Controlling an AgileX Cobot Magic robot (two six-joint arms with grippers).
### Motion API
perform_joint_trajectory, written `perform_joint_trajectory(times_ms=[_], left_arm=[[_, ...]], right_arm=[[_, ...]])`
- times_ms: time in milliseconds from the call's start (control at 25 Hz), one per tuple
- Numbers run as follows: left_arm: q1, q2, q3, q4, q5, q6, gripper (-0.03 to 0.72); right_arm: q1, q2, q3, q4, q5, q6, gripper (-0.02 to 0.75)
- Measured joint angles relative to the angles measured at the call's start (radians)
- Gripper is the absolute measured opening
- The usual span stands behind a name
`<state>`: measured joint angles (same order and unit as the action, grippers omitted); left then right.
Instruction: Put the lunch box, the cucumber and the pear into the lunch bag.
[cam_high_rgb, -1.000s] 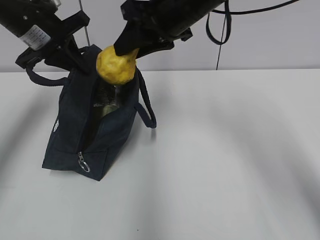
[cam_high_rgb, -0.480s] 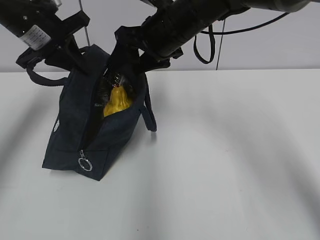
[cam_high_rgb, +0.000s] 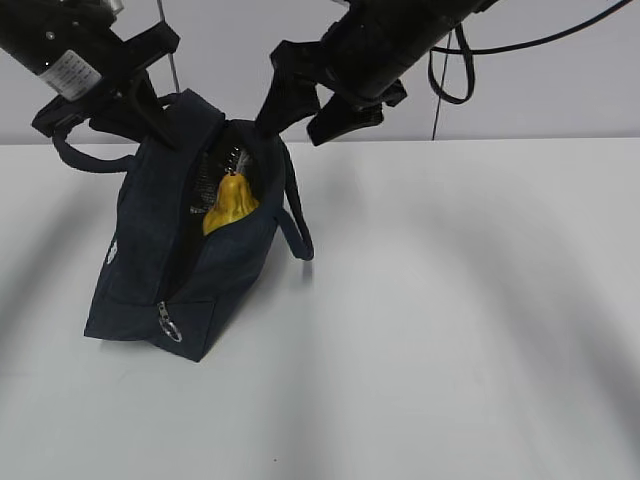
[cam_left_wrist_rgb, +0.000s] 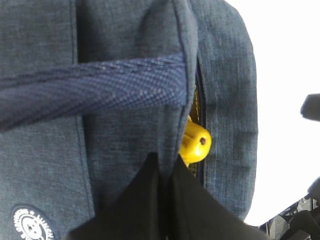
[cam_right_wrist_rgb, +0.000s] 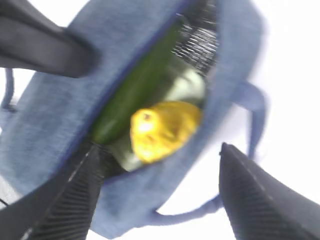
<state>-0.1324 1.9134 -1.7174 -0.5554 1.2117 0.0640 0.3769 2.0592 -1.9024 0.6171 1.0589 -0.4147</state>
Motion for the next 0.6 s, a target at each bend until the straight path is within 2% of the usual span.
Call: perform_joint_trajectory(times_ms=[160,360,480,600], left_arm=[[0.0,0.0,0.0,0.0,0.0,0.001,0.002],[0.0,0.0,0.0,0.0,0.0,0.002,0.002],[0.0,0.0,0.0,0.0,0.0,0.002,0.002],[0.0,0.0,0.0,0.0,0.0,0.002,0.002]], right_arm=[[-0.014,0.002,0.0,-0.053,0.016,0.065,0.543],[-0.014,0.051,-0.002,-0.016,0.018,0.089,0.531],[-0.014,0.094,-0.002,0.024,0.009,0.093,0.479],[-0.014,0.128,-0.002,0.099,-0.01,0.09,0.392]])
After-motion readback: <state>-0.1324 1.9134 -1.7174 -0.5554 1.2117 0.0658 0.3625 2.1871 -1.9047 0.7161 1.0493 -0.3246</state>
